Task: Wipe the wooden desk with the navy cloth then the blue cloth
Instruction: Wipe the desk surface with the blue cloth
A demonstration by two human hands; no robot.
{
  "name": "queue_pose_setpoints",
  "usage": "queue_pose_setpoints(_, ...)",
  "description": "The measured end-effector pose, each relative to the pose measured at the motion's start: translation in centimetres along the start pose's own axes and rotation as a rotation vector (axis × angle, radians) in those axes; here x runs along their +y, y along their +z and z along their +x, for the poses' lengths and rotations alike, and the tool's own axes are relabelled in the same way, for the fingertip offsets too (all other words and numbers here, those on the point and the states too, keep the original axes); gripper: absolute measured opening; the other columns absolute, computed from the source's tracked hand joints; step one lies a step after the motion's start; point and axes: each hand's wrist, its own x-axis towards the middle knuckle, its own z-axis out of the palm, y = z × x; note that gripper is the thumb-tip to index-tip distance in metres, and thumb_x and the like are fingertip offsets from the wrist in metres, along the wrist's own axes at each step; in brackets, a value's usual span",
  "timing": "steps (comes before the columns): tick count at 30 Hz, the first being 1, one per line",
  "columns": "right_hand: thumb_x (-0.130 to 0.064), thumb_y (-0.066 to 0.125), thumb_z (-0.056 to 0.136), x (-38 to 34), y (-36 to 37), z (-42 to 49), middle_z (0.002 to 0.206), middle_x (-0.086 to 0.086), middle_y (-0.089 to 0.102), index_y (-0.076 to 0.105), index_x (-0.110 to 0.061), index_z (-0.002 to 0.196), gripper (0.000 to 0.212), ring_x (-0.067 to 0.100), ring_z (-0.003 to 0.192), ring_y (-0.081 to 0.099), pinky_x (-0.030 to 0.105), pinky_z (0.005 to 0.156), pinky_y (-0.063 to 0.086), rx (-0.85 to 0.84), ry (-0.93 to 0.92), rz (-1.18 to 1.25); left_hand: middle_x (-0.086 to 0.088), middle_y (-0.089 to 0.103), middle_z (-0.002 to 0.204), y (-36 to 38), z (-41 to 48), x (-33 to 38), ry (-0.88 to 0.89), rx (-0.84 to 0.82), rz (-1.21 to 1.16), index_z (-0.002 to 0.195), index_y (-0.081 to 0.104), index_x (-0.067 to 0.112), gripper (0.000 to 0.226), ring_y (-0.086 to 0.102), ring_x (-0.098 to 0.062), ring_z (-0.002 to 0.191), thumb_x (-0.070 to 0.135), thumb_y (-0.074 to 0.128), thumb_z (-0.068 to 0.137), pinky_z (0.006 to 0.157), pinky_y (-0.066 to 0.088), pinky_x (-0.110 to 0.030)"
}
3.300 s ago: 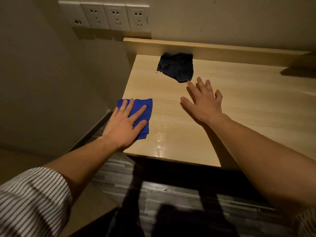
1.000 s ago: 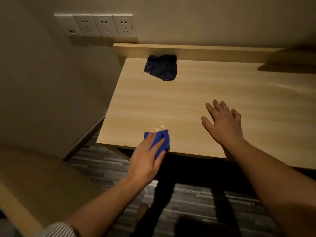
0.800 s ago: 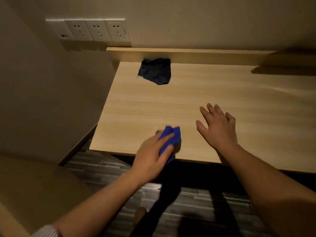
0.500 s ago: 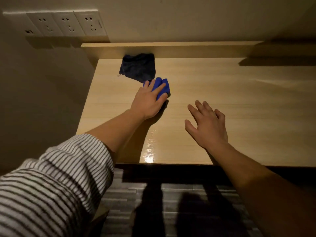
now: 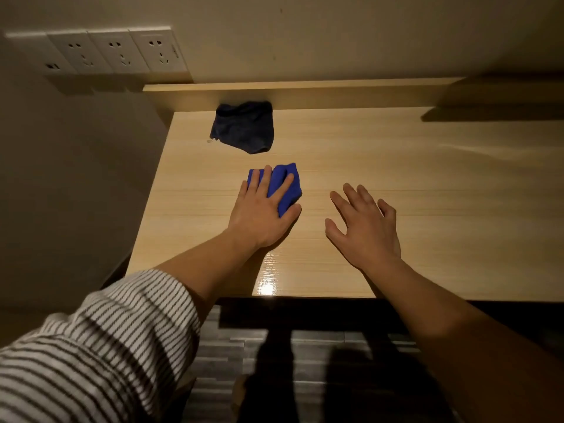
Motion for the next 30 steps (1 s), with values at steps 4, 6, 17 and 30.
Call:
queue_pose_setpoints(4, -0.062, 0.033, 0.098, -0.1, 0.0, -0.1, 0.167, -0.005, 0.031, 0.038, -0.038, 0.156, 0.063, 0.016, 0.155, 0.019, 0.051, 0.118, 0.017, -0.001, 0.003, -0.006, -0.012, -0.009, 0.178, 0.9, -3.4, 0.5, 0.007, 0.000, -0.011, 0.168, -0.006, 0.040, 0.079, -0.014, -0.032, 0.163, 0.077, 0.007, 0.099, 0.132, -0.006, -0.050)
queue_pose_setpoints(6, -0.063, 0.030, 0.098, -0.1, -0.1, -0.1, 0.168, -0.004, 0.030, 0.036, -0.038, 0.156, 0.064, 0.017, 0.156, 0.018, 0.051, 0.119, 0.018, -0.006, 0.002, -0.017, -0.011, -0.010, 0.178, 1.4, -5.1, 0.8, 0.010, 0.011, -0.020, 0.168, -0.005, 0.040, 0.077, -0.016, -0.030, 0.163, 0.076, 0.008, 0.100, 0.132, -0.008, -0.048)
queue_pose_setpoints(17, -0.063, 0.025, 0.099, -0.2, -0.3, -0.2, 0.169, -0.004, 0.026, 0.032, -0.037, 0.159, 0.066, 0.018, 0.156, 0.016, 0.051, 0.120, 0.016, -0.032, -0.007, -0.029, -0.001, -0.014, 0.173, 4.0, -13.6, 3.0, 0.033, 0.043, -0.087, 0.164, -0.005, 0.035, 0.071, -0.016, -0.020, 0.162, 0.070, 0.009, 0.103, 0.126, -0.019, -0.031)
queue_pose_setpoints(30, -0.064, 0.026, 0.099, -0.2, -0.7, -0.4, 0.170, -0.007, 0.023, 0.032, -0.039, 0.159, 0.066, 0.015, 0.157, 0.012, 0.049, 0.122, 0.014, -0.065, -0.001, 0.034, 0.001, 0.037, 0.171, -2.5, -9.3, 6.1, -0.113, 0.143, -0.710, 0.162, 0.043, 0.029, 0.066, 0.030, -0.024, 0.158, 0.057, 0.028, 0.104, 0.125, 0.031, -0.046)
